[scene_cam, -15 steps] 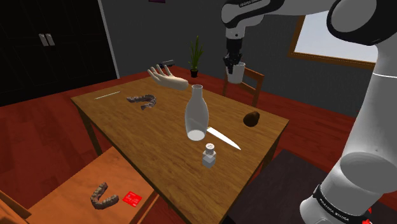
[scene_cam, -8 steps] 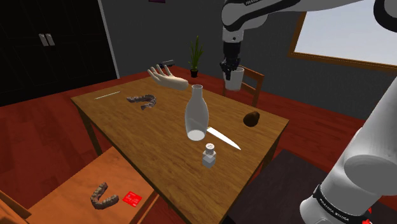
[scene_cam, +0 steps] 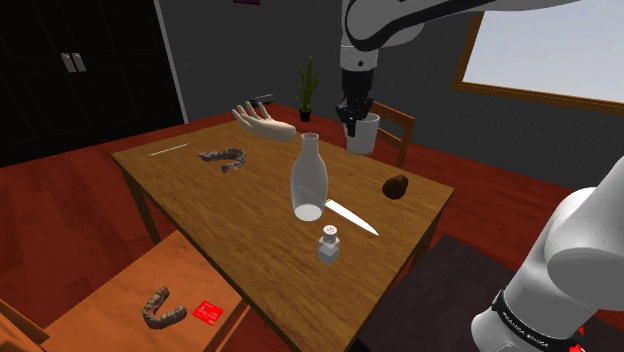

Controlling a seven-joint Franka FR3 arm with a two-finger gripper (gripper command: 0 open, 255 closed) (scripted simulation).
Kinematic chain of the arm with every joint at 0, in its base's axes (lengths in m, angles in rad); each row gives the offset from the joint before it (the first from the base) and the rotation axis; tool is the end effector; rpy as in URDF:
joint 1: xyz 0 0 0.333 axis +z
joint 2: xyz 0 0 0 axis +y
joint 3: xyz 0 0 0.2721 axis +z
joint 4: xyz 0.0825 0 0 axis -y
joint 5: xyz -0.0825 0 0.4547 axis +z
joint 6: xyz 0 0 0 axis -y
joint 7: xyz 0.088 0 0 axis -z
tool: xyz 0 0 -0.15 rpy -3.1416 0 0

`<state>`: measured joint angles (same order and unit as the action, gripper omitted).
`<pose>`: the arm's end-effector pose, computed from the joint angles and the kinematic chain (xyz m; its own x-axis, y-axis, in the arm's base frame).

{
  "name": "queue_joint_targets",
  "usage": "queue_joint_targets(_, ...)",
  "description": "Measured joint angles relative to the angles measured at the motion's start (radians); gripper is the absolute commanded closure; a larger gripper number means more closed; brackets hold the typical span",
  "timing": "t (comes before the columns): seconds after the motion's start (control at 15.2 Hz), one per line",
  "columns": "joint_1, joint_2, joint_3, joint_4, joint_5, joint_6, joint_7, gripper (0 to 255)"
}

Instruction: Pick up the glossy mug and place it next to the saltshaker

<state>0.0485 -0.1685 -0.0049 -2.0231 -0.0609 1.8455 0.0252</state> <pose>0.5818 0.0180 0.4164 0.9994 0.0350 -0.0081 0.0354 -0.9977 0.0578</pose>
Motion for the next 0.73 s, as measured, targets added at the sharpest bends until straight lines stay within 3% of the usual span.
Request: queue_joint_targets(0.73, 0.110, -0.152, 0.157, -0.144, 0.054, -0.018, 0.243, 255)
